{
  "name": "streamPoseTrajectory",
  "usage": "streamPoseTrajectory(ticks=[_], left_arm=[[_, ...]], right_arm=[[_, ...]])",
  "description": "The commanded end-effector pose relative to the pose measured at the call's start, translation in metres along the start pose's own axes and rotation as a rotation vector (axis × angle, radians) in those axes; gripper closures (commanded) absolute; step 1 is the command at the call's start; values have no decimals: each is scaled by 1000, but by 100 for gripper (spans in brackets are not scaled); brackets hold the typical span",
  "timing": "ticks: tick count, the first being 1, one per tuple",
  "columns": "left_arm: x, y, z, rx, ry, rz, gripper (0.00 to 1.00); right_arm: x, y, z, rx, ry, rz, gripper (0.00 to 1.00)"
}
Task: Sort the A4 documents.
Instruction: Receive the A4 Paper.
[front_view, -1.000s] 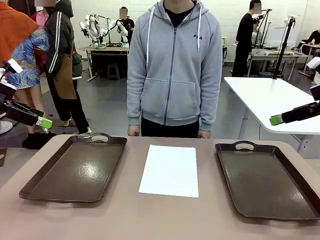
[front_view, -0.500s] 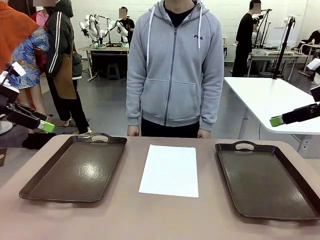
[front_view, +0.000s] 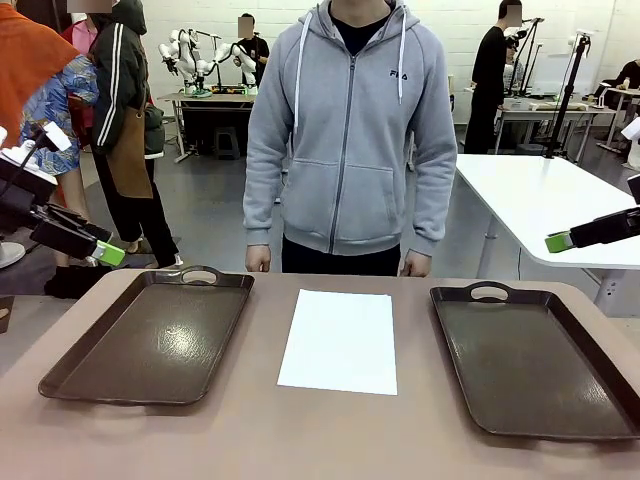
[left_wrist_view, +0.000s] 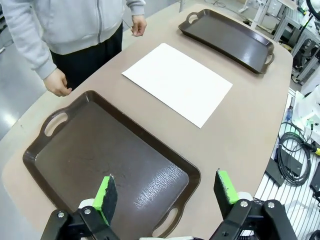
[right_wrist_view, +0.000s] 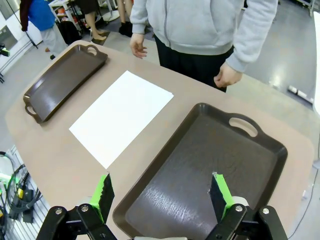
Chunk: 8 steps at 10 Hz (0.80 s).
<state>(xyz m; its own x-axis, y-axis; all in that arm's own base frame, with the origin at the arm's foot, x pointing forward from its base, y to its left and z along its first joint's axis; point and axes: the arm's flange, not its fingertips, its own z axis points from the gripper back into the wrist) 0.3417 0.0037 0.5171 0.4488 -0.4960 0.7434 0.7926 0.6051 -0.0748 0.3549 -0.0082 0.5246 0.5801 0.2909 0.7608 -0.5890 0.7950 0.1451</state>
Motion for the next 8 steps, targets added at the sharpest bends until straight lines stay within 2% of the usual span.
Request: streamPoseTrajectory(ticks=[1, 2, 3, 8], left_arm=[[-30, -10, -1, -8, -20, -22, 0], [-33, -4, 3, 7, -22, -4, 0], [-3, 2, 2, 3, 0, 1, 0], [-3, 2, 2, 3, 0, 1, 0]], right_arm=[[-31, 5, -5, 30, -12, 13, 0], [-33, 5, -6, 31, -43, 23, 0], [0, -1, 0, 0, 0, 2, 0], [0, -1, 0, 0, 0, 2, 0]])
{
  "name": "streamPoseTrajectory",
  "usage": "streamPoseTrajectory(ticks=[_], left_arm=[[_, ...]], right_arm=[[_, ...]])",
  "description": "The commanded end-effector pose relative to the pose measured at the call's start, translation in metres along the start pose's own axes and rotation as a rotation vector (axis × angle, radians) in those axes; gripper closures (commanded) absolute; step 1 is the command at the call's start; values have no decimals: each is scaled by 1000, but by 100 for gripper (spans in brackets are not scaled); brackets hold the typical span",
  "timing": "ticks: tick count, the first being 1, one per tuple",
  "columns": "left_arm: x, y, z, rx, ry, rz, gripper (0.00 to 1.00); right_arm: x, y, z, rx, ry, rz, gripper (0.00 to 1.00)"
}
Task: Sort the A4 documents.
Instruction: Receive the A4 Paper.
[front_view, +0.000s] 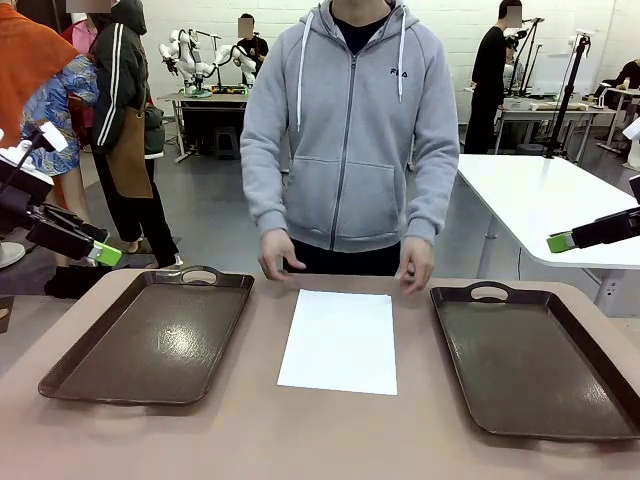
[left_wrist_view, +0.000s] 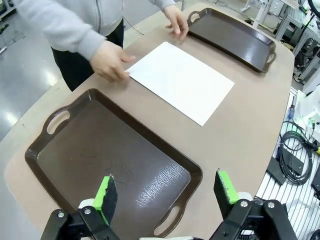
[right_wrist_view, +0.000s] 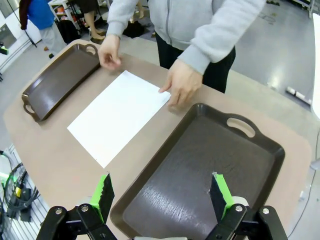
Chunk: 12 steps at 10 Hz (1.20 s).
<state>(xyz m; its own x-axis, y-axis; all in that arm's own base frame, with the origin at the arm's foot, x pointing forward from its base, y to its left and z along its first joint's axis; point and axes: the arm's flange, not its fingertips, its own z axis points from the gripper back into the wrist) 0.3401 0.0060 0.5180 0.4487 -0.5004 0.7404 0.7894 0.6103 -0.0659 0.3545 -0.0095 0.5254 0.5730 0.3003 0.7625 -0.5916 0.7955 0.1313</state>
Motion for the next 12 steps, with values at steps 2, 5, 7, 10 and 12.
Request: streamPoseTrajectory(ticks=[2, 5, 7, 10, 12], left_arm=[[-1, 2, 0, -8, -4, 3, 0], [-1, 2, 0, -8, -4, 3, 0], [-1, 2, 0, -8, -4, 3, 0], [-1, 2, 0, -8, -4, 3, 0], [-1, 2, 0, -8, -4, 3, 0]], right_arm=[[0, 0, -1, 8, 0, -10, 0], [0, 0, -1, 8, 0, -10, 0], [0, 0, -1, 8, 0, -10, 0], [0, 0, -1, 8, 0, -10, 0], [0, 0, -1, 8, 0, -10, 0]])
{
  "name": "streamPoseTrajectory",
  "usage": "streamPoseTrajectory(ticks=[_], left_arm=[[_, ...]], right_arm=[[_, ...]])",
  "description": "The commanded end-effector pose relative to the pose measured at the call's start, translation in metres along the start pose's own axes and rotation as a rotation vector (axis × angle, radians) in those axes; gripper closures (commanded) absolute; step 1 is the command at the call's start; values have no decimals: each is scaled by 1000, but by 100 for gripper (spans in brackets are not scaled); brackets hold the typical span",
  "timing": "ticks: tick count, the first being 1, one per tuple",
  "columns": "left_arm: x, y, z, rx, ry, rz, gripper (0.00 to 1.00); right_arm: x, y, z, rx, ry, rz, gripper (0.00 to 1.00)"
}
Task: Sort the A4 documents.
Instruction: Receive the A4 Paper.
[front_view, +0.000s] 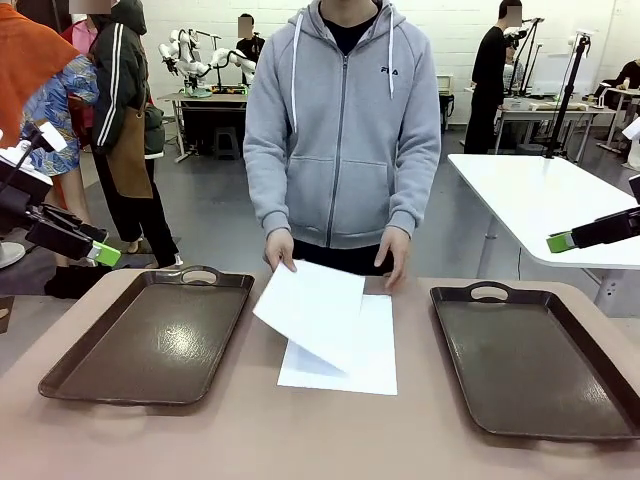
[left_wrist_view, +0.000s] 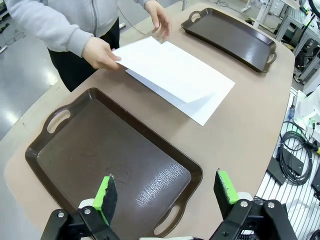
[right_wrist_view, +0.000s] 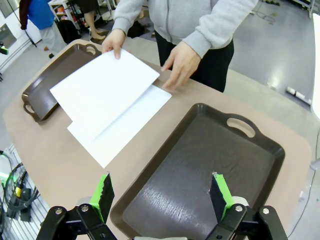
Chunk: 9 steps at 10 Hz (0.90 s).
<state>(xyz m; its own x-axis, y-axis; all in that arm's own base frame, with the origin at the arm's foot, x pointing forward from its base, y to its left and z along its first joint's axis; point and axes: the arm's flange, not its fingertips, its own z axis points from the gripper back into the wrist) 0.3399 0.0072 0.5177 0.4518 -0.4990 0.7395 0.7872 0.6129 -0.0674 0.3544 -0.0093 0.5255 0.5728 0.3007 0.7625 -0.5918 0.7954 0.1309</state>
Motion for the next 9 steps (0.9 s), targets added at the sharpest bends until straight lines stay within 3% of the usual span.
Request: streamPoseTrajectory(ticks=[1, 9], left_arm=[[-1, 2, -1, -10, -5, 0, 0], [-1, 2, -1, -10, -5, 0, 0]], right_arm=[[0, 0, -1, 8, 0, -11, 0], [0, 0, -1, 8, 0, -11, 0]])
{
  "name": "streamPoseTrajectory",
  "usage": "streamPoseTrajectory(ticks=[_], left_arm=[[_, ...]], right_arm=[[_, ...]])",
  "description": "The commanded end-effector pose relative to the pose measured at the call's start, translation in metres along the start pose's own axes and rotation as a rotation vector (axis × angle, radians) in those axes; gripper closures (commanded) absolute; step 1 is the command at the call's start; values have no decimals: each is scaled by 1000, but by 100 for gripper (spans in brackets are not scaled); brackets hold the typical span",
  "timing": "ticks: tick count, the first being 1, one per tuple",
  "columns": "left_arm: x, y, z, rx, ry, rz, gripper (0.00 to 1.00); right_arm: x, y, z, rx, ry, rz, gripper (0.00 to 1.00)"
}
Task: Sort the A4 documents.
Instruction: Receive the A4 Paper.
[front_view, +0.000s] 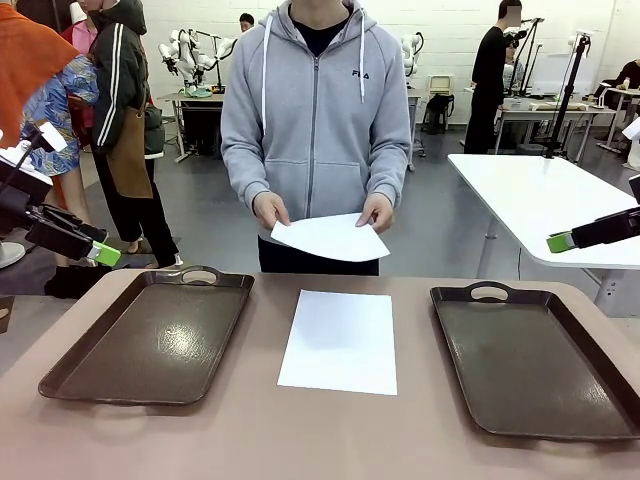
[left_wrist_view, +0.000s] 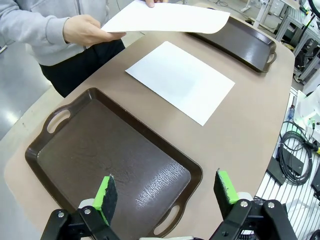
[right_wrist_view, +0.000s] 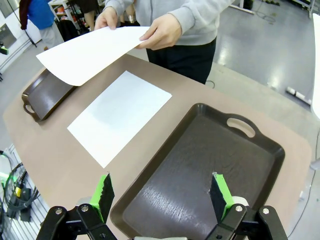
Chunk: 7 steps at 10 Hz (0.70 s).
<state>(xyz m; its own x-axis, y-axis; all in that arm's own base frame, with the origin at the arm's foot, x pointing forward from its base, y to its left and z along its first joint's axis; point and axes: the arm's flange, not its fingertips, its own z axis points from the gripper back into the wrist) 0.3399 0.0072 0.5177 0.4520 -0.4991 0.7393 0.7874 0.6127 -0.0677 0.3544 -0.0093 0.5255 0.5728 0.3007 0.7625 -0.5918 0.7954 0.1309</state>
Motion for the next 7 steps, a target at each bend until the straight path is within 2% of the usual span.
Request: streamPoseTrajectory(ticks=[1, 7], left_arm=[[-1, 2, -1, -9, -6, 0, 0], [-1, 2, -1, -9, -6, 0, 0]], right_arm=[[0, 0, -1, 8, 0, -11, 0], [0, 0, -1, 8, 0, -11, 0]])
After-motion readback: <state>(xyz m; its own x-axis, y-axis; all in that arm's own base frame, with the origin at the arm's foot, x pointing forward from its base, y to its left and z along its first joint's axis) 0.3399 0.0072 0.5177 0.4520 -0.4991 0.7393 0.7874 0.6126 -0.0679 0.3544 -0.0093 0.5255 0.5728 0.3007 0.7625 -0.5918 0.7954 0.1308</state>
